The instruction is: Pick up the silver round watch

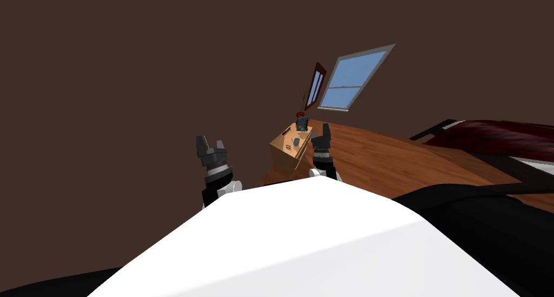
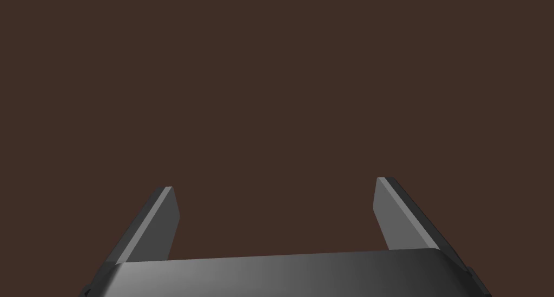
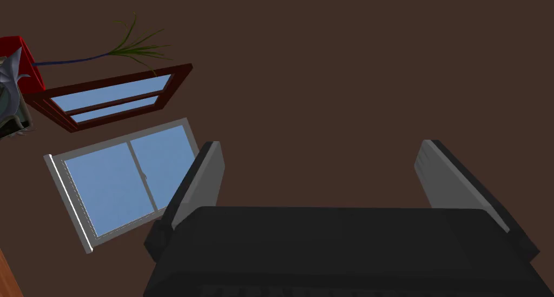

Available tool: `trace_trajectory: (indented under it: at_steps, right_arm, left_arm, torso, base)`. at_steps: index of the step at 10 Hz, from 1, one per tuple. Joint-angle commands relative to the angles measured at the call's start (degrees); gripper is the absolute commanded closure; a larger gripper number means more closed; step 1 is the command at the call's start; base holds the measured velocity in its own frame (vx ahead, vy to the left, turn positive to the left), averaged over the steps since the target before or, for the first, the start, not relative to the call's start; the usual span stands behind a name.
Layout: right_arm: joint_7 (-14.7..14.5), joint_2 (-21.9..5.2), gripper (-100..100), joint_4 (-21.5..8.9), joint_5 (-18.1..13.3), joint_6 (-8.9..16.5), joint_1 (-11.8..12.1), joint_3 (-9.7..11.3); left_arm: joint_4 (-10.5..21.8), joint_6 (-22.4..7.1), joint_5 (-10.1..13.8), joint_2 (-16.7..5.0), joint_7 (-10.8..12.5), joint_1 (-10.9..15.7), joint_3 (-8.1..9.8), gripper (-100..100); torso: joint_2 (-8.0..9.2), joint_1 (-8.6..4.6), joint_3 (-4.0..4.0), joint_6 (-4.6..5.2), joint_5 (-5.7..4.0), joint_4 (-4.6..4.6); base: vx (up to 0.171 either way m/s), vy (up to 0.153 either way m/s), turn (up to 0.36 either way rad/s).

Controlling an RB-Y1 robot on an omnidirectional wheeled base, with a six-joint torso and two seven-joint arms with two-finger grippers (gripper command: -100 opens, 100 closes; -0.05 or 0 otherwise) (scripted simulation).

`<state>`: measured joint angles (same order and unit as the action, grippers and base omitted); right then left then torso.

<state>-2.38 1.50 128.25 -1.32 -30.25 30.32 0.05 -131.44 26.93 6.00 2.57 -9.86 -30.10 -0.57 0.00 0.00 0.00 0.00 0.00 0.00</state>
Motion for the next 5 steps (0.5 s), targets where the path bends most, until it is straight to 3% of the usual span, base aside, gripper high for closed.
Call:
trace_trajectory:
  at_steps: [1,5]
  right_arm:
    - [-0.1,-1.7,-100,-0.6,-0.2,0.0,-0.3,0.1]
    - [-0.4,-8.1,-100,-4.3,-1.2,0.0,-2.0,0.6]
  left_arm:
    - [0.0,0.0,0.0,0.0,0.0,0.0,0.0,0]
    - [0.0,0.0,0.0,0.0,0.0,0.0,0.0,0]
  torso:
    - [0.0,0.0,0.0,0.0,0.0,0.0]
    - [-0.14,-0.07,-0.08,-0.01,-0.01,-0.03]
  base:
    - [0.005,0.0,0.053]
    - [0.029,-0.009,0.11]
